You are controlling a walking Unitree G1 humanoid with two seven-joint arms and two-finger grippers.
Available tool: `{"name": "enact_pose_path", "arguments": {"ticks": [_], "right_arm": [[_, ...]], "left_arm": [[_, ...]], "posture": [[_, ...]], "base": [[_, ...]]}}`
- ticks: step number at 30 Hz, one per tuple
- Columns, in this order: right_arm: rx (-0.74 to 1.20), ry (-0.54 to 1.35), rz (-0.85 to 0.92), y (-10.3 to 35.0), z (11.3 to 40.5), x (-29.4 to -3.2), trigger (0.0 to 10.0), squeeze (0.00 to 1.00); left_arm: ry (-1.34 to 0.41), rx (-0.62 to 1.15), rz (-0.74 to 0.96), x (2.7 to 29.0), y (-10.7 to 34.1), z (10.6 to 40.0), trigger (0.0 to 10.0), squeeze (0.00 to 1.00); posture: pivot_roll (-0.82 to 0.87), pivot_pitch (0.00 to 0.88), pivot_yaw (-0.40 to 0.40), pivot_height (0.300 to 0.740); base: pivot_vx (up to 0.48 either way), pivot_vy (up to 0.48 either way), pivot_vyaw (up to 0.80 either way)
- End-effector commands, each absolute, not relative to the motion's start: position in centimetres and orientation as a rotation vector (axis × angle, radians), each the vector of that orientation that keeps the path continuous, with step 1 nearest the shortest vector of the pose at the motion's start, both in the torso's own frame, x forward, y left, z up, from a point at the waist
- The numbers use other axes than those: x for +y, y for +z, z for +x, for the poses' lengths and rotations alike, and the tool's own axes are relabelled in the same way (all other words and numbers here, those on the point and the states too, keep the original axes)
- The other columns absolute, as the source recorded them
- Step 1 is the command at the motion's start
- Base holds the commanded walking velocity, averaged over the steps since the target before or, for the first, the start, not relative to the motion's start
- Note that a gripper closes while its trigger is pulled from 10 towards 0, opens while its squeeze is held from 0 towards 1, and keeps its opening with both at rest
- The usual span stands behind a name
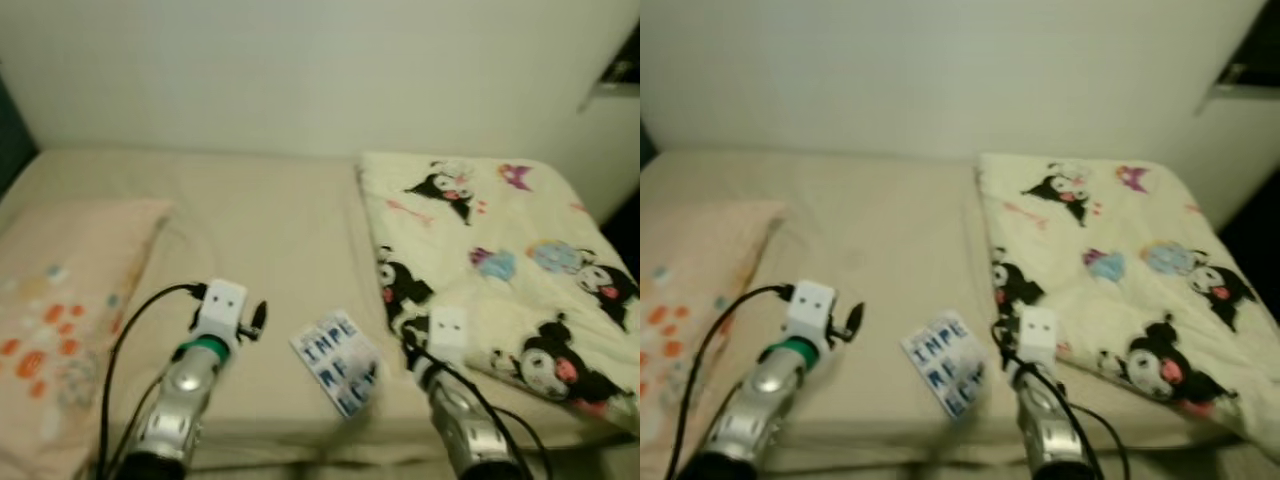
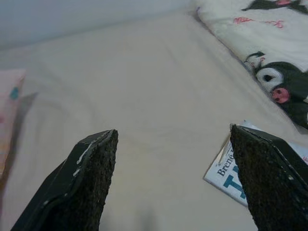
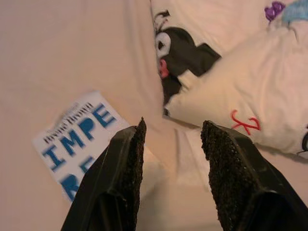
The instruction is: Clean up the room
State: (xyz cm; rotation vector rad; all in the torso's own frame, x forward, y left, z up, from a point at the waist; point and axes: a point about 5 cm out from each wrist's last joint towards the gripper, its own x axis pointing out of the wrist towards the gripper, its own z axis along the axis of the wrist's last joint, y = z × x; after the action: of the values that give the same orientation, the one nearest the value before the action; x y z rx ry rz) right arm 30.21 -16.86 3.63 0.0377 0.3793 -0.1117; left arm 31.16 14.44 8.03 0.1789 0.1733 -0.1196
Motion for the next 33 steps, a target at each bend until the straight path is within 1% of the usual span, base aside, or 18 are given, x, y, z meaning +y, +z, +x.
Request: {"name": "enact_pose_path", "arguments": {"ticks": [1,6,7,11,20,33], "right_arm": [[0.396,-0.127,0.032,3.25,29.92,-17.4,10.0,0.0],[0.397,-0.125,0.031,3.23,29.92,-17.37,10.0,0.0],[0.397,-0.125,0.031,3.25,29.93,-17.34,10.0,0.0],[0.398,-0.127,0.032,3.27,29.92,-17.32,10.0,0.0],[0.399,-0.129,0.034,3.26,29.95,-17.35,10.0,0.0],[0.388,-0.132,0.047,3.35,29.98,-17.2,10.0,0.0]], "left_arm": [[-0.129,0.194,0.17,14.04,7.5,30.89,10.0,0.0],[-0.117,0.214,0.143,14.13,7.34,30.91,10.0,0.0],[-0.099,0.245,0.092,14.29,7.13,30.9,10.0,0.0],[-0.105,0.259,0.049,14.29,7.02,30.86,10.0,0.0],[-0.087,0.246,0.062,14.46,7.2,30.89,10.0,0.0],[-0.088,0.245,0.109,14.53,7.21,31.06,10.0,0.0]], "posture": [[0.05,0.0,0.007,0.74],[0.05,0.0,0.007,0.74],[0.05,0.005,0.003,0.74],[0.05,0.006,0.003,0.74],[0.05,0.011,0.007,0.74],[0.05,0.012,0.012,0.74]], "base": [[0.0,-0.352,0.0],[0.0,-0.314,0.0],[0.0,0.0,0.0],[0.0,0.48,0.0],[0.0,0.48,0.0],[0.0,0.0,0.0]]}}
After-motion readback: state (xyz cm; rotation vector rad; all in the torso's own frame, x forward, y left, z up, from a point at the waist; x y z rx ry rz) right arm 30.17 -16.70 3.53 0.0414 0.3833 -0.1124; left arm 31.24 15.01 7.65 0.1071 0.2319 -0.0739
